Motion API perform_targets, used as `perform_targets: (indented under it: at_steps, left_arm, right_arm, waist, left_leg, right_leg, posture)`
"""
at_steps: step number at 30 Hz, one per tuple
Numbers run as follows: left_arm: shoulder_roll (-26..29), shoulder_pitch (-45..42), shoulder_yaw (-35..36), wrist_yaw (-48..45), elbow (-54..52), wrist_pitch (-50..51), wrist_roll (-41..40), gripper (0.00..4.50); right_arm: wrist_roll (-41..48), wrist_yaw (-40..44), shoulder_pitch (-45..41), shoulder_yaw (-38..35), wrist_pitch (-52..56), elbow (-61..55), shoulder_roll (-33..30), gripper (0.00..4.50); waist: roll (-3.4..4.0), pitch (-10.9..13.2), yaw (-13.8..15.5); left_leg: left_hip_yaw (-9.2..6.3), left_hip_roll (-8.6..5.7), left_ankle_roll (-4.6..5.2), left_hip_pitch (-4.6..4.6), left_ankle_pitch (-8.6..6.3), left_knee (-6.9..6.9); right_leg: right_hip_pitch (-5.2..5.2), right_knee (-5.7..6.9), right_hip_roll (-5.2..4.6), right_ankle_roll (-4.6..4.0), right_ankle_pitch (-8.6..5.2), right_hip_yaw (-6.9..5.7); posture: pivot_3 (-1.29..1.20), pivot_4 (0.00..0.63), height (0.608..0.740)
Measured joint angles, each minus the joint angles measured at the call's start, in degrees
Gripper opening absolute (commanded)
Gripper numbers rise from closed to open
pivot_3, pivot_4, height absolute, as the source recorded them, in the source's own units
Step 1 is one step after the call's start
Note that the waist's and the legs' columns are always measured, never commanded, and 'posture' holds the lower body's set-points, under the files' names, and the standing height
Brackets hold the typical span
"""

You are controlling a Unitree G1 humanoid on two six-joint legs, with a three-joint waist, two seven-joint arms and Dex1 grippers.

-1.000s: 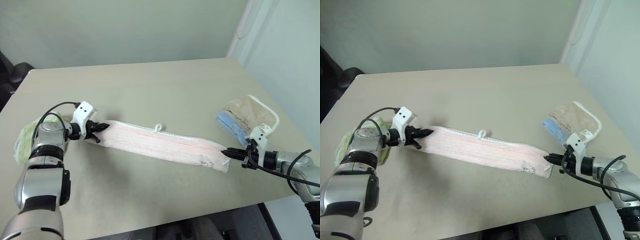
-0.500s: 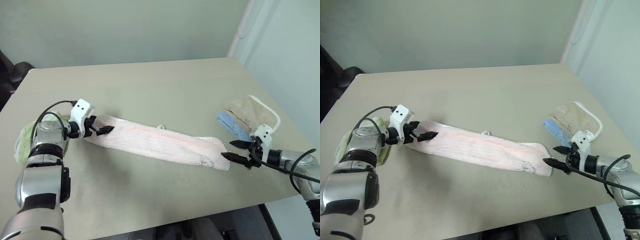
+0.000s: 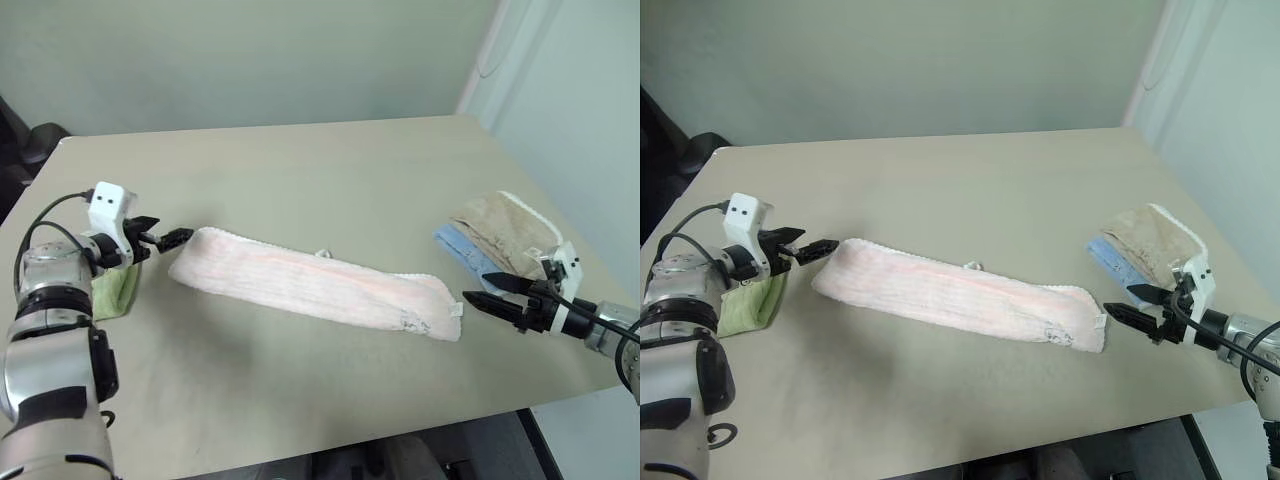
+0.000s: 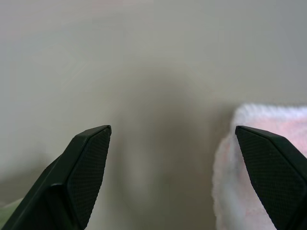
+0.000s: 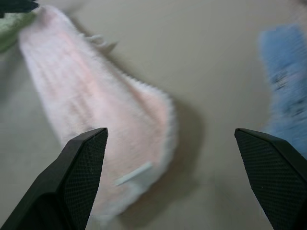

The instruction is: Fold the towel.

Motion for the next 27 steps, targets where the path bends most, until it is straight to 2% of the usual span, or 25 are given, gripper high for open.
perform_targets:
  at_steps: [3, 8, 13, 16, 22, 27]
  left_arm:
    - [0.0, 0.7, 0.8, -1.4, -0.6, 0.6, -1.4, 4.5]
    - [-2.7, 4.4, 1.6, -6.0, -6.9, 3.2, -4.7, 4.5]
    - [-4.9, 12.4, 2.3, -10.0, -20.8, 9.9, -10.2, 4.5]
    - [-7.1, 18.2, 3.0, -9.9, -32.9, 16.4, -14.7, 4.5]
    - [-9.4, 25.8, 2.4, -8.3, -50.9, 25.3, -19.8, 4.5]
    - [-11.3, 28.1, 1.6, -6.0, -57.0, 28.4, -21.7, 4.5]
  right_arm:
    - [4.8, -2.3, 1.9, -0.9, 4.7, -4.7, 2.5, 4.47]
    - [15.3, -11.5, 2.3, -3.5, 14.0, -9.8, 7.7, 4.47]
    - [26.7, -21.7, 5.7, -8.3, 20.3, -11.6, 10.9, 4.47]
    - [31.7, -27.5, 7.1, -10.0, 21.5, -10.8, 12.6, 4.47]
    - [37.2, -33.9, 8.5, -13.1, 21.6, -5.7, 12.3, 4.47]
    - [41.6, -35.9, 11.9, -14.3, 22.1, -4.5, 10.9, 4.47]
  waist:
    - [0.0, 0.0, -0.1]
    - [0.02, 0.0, 0.0]
    - [0.0, 0.0, -0.1]
    - [-0.01, 0.0, -0.1]
    - [-0.01, 0.0, -0.1]
    - [0.04, 0.0, -0.1]
  left_leg:
    - [0.0, 0.01, -0.01, 0.01, -0.01, 0.0]
    - [-0.01, -0.01, 0.01, -0.04, 0.0, 0.12]
    - [-0.02, -0.01, 0.1, -0.09, -0.13, 0.14]
    - [-0.01, -0.04, 0.13, -0.12, -0.17, 0.16]
    - [-0.03, -0.08, -0.18, -0.15, -0.38, 0.17]
    - [-0.05, -0.06, -0.52, -0.18, -0.57, 0.17]
  right_leg:
    - [-0.01, 0.0, 0.03, 0.0, 0.0, -0.01]
    - [0.01, 0.0, 0.03, 0.02, -0.01, -0.01]
    - [0.0, -0.04, 0.02, 0.13, -0.08, 0.0]
    - [0.0, -0.06, -0.02, 0.22, -0.14, 0.01]
    - [-0.01, -0.09, -0.09, 0.3, -0.22, 0.07]
    - [-0.04, -0.07, -0.08, 0.3, -0.24, 0.07]
  posture:
    - [0.0, 0.15, 0.74]
    - [0.0, 0.15, 0.74]
    - [0.0, 0.15, 0.74]
    - [0.0, 0.15, 0.74]
    - [0.0, 0.15, 0.74]
    - [0.0, 0.15, 0.74]
